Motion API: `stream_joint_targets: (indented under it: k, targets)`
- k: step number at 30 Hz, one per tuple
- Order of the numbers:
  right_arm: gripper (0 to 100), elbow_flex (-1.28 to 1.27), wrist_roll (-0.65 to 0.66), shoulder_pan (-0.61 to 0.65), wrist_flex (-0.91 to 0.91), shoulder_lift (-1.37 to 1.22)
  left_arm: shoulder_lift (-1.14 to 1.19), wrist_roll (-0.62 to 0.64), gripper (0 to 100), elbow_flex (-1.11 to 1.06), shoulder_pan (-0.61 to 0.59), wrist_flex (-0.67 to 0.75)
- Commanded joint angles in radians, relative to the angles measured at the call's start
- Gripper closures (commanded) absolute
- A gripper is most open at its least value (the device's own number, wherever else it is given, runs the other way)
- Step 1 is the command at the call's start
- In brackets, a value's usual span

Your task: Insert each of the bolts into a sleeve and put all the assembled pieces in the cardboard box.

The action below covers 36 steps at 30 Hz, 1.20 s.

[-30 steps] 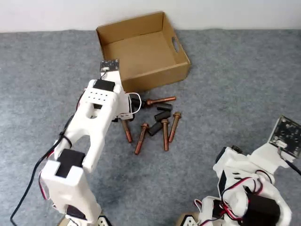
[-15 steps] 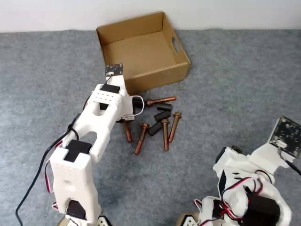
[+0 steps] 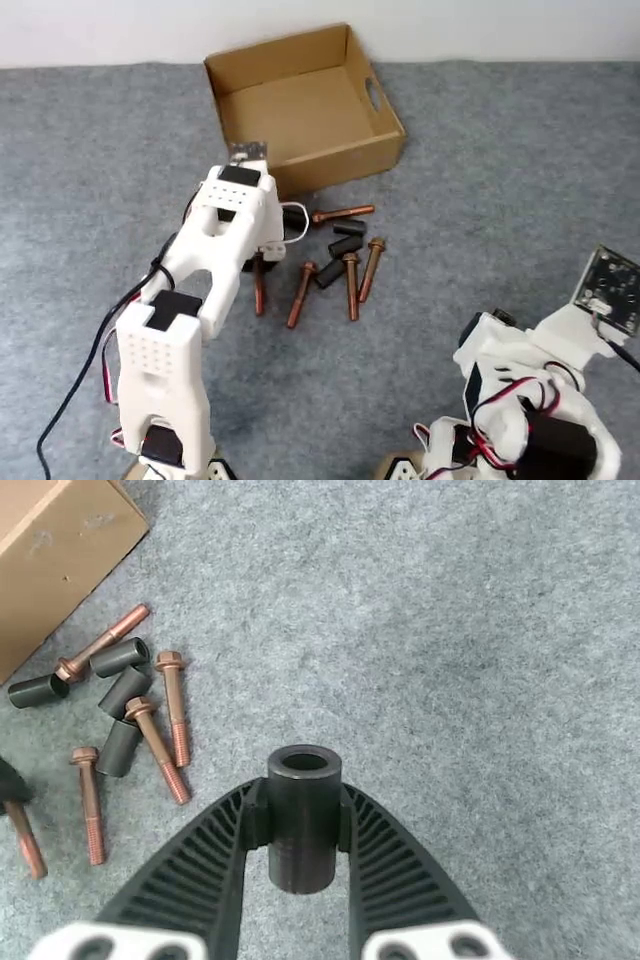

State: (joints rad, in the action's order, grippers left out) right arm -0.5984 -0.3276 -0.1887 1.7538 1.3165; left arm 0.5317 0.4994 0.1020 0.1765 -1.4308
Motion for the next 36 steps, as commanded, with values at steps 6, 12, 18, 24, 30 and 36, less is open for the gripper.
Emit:
stream_joint_targets:
  k: [6,12,18,24,30,36]
  targets:
    - [99.1,0.009,0.017,0.127,0.013,0.108,-0.525,-0.077,100,-0.119,-0.006,-0.048]
    - [99.1,0.008,0.02,0.15,0.012,0.137,-0.893,-0.132,100,-0.315,-0.009,-0.044]
    - [99.1,0.006,0.015,0.275,-0.048,0.143,-1.278,-0.213,100,-0.522,-0.006,0.044]
    - [99.1,-0.034,0.021,0.446,-0.183,0.142,-1.653,-0.221,100,-0.756,-0.003,0.198]
    - [99.1,-0.138,0.023,0.498,-0.275,0.142,-1.947,-0.219,100,-0.898,0.078,0.305]
    - [99.1,-0.265,0.034,0.734,-0.446,0.143,-2.213,-0.219,100,-1.052,0.17,0.489]
